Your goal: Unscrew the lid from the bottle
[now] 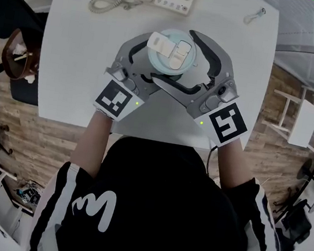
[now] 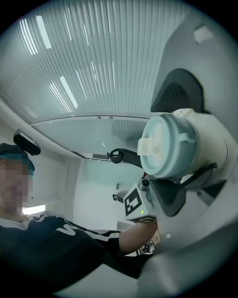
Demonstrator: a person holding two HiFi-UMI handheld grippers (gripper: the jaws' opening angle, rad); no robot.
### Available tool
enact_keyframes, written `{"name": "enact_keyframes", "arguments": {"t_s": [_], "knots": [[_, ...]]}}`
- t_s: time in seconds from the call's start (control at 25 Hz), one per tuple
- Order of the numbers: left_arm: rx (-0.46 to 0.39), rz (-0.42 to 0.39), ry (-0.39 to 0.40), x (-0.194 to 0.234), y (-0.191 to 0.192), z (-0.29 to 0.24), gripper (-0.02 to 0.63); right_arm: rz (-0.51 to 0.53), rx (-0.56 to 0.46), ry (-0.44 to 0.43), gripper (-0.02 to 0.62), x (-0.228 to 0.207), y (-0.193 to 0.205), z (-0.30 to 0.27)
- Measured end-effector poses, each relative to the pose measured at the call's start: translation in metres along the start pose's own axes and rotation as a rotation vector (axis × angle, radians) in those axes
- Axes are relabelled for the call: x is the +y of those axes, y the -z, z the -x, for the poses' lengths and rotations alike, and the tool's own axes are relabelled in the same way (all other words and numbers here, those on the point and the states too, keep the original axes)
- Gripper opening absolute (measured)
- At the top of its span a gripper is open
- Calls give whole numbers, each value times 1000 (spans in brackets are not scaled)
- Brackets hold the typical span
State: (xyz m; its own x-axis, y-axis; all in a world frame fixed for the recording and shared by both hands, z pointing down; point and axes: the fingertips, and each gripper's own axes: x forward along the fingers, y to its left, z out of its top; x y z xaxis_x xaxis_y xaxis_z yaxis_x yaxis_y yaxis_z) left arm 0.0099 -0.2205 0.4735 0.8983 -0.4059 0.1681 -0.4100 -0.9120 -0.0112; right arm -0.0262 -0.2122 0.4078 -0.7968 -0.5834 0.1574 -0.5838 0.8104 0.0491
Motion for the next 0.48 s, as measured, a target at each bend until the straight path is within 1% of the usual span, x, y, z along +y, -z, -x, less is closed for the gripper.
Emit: {"name": "enact_keyframes", "arguments": {"t_s": [0.24,0.48], "knots": [[-7,6,22,-2,2,-9,423,-14,-5,9,428,-1,3,-7],[-7,10,24,-1,4,-17,427,-19,-9,21,430,-3,1,-11]]}}
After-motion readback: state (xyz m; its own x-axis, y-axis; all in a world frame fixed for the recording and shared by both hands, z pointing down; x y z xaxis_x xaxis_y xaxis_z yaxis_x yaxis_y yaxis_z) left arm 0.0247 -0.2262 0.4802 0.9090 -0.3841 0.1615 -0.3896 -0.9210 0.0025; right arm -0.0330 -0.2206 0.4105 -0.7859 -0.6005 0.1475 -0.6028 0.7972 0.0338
